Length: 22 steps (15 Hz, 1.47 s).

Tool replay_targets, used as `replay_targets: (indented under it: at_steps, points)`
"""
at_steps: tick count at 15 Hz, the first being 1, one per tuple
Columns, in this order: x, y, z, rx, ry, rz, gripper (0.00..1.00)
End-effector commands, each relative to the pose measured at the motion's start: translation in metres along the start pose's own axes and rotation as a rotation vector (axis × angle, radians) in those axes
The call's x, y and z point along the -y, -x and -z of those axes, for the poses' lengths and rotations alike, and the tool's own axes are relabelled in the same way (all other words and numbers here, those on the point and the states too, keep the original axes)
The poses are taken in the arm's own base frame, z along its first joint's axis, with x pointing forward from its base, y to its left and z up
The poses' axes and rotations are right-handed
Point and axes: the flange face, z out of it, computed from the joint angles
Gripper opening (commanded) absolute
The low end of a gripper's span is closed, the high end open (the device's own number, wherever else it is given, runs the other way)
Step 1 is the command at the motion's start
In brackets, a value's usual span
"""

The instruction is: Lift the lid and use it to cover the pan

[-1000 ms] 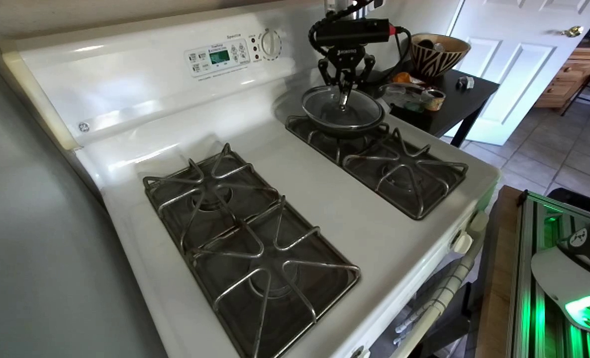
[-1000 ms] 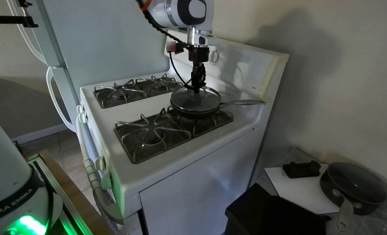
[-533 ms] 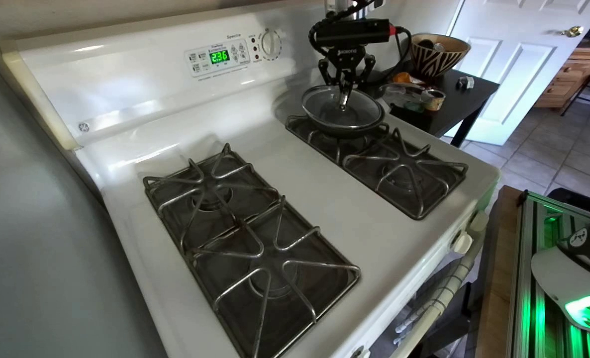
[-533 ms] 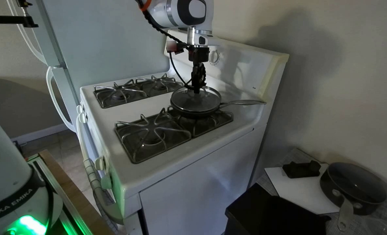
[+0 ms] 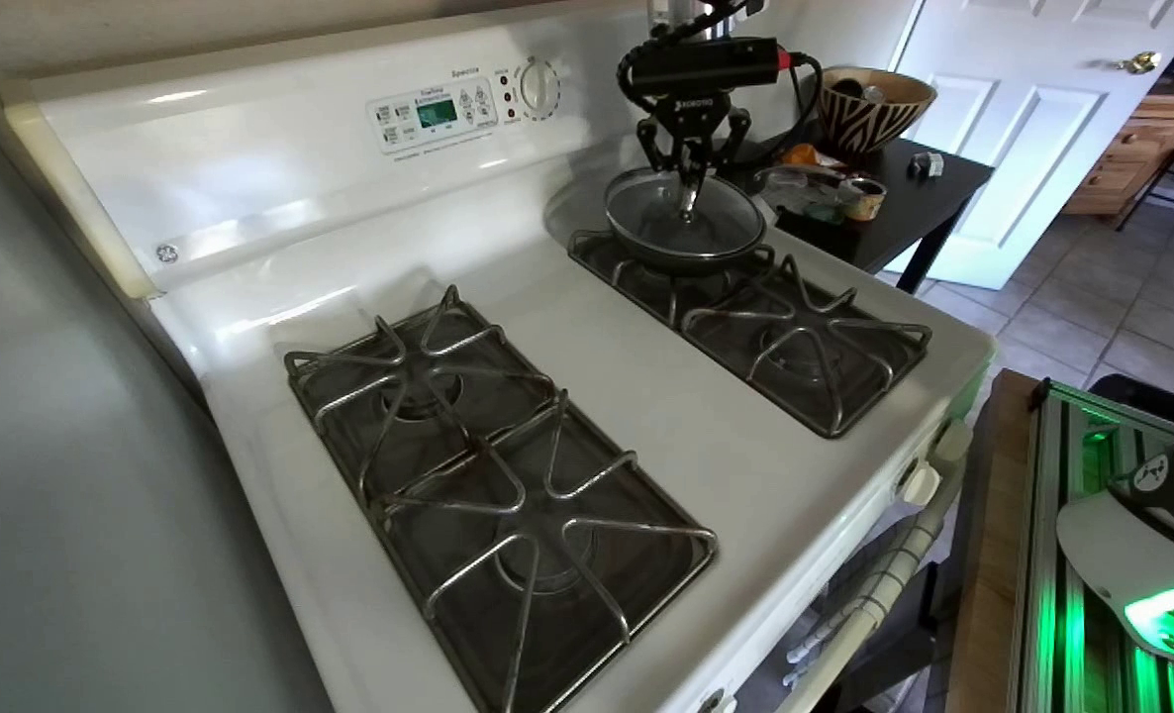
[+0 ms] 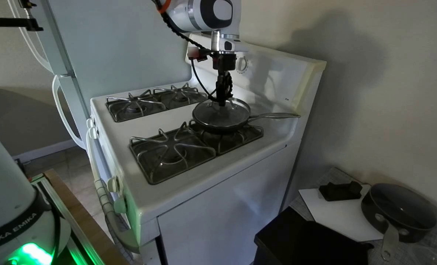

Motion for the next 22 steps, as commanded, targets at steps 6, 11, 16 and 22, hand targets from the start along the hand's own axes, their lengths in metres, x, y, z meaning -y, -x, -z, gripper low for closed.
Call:
replay_targets:
  at_steps: [6,11,16,22]
  points:
    - [-0.005,0.005,0.008,0.017,0.013,-0.057,0.0]
    - [-0.005,0.002,0.008,0.055,0.023,-0.077,0.0]
    - [-0.004,-0.001,0.006,0.08,0.016,-0.101,0.0]
    - [-0.003,-0.005,0.001,0.097,0.034,-0.113,0.0]
